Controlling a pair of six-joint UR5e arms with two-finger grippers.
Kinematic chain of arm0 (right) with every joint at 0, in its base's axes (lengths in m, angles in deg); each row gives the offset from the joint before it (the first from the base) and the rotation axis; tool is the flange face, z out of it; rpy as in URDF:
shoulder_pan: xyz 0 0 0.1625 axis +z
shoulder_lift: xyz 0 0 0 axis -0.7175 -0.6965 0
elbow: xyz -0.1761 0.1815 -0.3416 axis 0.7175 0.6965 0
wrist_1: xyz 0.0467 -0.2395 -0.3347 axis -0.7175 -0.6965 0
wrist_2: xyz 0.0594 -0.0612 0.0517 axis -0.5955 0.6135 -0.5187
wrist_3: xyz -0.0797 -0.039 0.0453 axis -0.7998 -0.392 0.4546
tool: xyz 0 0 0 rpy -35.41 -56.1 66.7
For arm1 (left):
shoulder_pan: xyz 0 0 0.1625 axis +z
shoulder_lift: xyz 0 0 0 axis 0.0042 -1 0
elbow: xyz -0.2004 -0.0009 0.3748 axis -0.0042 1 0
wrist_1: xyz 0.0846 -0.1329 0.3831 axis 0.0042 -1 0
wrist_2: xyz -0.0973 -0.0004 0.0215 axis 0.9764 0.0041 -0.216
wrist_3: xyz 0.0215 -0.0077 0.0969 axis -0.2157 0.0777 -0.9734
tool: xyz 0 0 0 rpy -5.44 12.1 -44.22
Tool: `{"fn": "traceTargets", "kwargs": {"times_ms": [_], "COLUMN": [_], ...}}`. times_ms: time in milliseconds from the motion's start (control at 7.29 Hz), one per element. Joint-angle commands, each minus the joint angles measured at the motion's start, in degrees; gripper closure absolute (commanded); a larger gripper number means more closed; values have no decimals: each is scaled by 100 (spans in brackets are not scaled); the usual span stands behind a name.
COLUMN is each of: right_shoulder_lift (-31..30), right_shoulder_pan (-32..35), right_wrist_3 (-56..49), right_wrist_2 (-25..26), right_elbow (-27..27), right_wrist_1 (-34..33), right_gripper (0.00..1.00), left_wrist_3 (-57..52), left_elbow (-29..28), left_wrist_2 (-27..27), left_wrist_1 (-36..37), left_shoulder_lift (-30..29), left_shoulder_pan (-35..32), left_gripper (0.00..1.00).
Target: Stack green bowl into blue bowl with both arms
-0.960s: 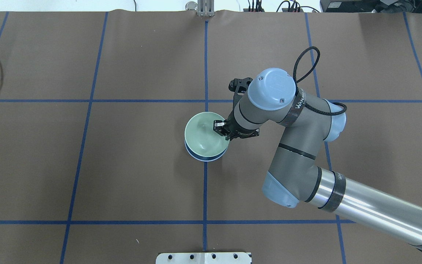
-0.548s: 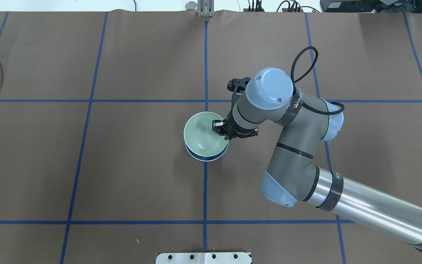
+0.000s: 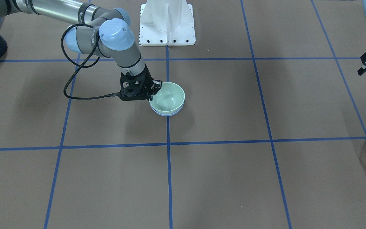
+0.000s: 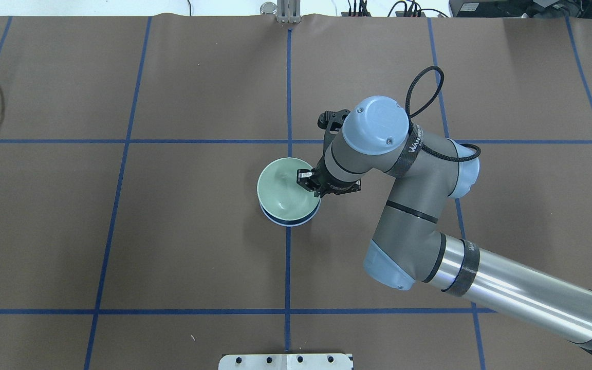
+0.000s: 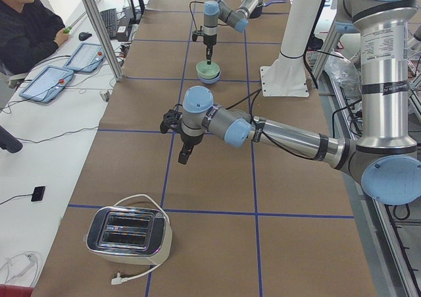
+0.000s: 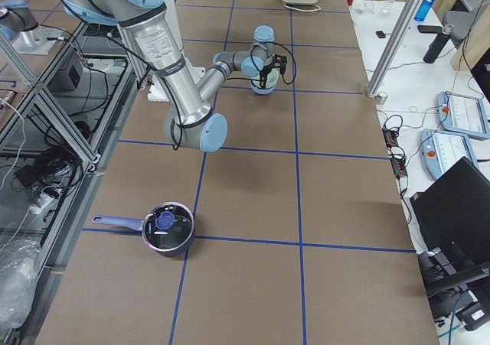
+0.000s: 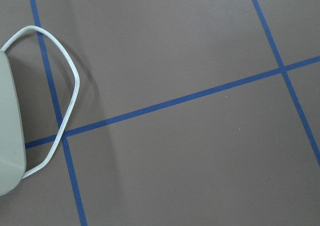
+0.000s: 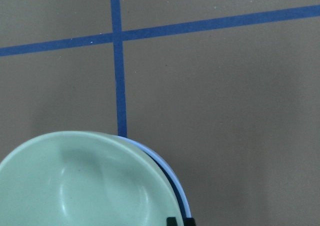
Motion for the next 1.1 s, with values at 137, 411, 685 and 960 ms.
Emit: {"fn": "traceTargets", "kwargs": {"times_ms": [137,411,685,960], "right_shoulder_lift": [0,0,-17,-9], "right_shoulder_pan": [-7,-7,-7,298], "right_wrist_3": [-10,-89,-107,-133], "right_wrist_2": [-9,130,211,194], "right_elbow": [-35,0,9,-87], "right_wrist_1": [11,46,125,152], "right_gripper": [100,24,0,0], "left_wrist_3": [9,9,0,0], "left_elbow": [17,9,9,-9], "left_wrist_2": [9,79,88,88], "left_wrist_1": [0,9,9,26], "left_shoulder_lift": [0,0,0,-9], "left_shoulder_pan": [0,0,0,-131], "left_gripper": [2,2,2,2]}}
